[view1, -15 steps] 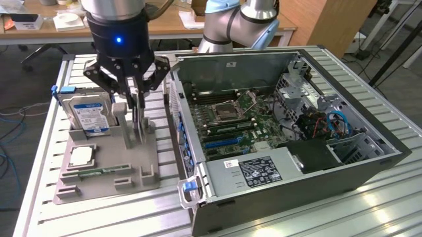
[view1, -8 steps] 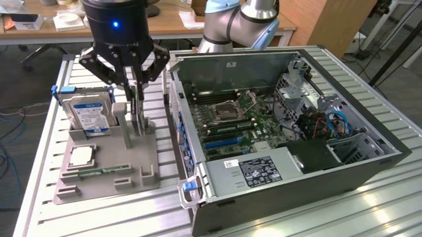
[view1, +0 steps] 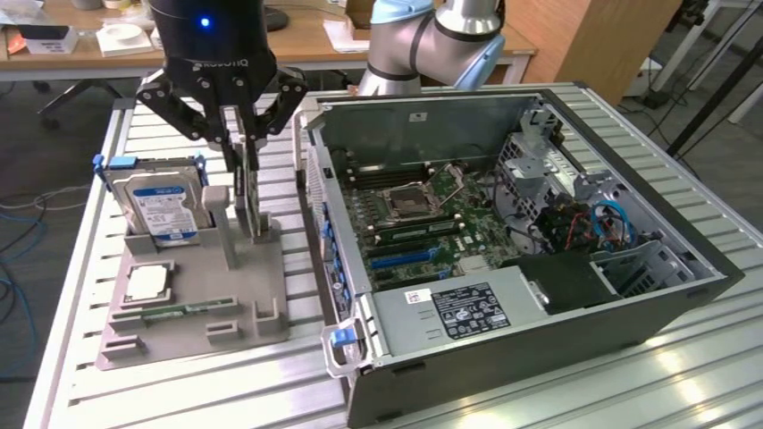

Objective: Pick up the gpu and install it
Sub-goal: 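Pick up the gpu and move the gpu toward the slot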

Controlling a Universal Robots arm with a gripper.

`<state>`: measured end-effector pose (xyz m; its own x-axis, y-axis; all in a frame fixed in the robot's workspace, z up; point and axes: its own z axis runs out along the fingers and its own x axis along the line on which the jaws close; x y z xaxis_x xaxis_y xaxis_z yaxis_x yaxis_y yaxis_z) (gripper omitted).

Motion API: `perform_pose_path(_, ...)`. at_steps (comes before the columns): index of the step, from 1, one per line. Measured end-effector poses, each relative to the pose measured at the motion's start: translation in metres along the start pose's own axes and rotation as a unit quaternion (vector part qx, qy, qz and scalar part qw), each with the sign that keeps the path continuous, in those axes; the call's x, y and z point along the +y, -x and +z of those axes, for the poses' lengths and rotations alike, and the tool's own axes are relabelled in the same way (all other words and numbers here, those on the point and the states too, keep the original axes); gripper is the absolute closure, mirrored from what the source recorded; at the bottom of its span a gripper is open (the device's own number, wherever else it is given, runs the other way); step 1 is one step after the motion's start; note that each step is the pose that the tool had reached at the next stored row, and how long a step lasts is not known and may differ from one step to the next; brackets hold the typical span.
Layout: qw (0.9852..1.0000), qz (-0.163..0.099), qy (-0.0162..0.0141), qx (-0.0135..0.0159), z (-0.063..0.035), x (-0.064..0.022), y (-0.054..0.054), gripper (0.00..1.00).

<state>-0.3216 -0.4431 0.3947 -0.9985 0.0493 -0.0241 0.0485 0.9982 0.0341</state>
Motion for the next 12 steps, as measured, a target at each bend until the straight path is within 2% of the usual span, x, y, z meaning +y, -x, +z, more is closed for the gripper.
perform_pose_path(12, 1.0, 0.0, 0.0, 0.0, 0.0, 0.0001, 0.0027, 0.74)
